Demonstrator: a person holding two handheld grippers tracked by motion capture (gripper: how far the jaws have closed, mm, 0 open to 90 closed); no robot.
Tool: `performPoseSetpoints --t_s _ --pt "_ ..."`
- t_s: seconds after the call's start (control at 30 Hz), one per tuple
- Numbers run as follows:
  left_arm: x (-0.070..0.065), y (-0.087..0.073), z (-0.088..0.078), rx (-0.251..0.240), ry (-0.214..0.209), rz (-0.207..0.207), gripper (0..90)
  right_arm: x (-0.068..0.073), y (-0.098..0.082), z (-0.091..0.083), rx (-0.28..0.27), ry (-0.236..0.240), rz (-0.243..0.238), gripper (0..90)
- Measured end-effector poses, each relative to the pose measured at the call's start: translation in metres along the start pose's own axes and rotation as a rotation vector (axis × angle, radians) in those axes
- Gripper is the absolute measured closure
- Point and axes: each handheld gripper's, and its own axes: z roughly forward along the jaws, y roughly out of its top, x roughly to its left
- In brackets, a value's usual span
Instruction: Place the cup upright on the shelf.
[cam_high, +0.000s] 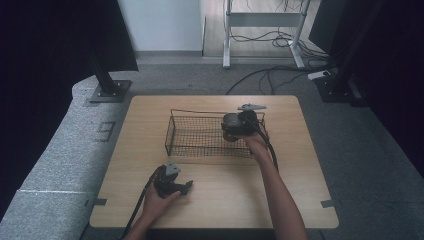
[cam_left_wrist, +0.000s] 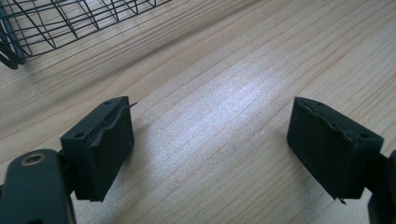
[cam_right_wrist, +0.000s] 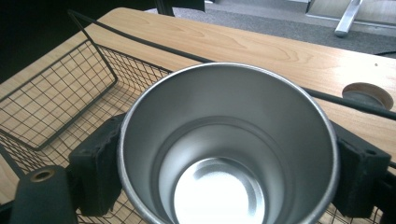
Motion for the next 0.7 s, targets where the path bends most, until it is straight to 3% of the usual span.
performPoseSetpoints --t_s 0.17,0.7 --pt "0.0 0.0 0.0 0.0 0.0 0.0 14.6 0.0 -0.001 0.001 -0.007 -0.003 0.005 14.0" --pt "0.0 0.0 0.0 -0.001 0.0 0.0 14.7 -0.005 -0.008 0.011 0.041 -0.035 0.016 14.0"
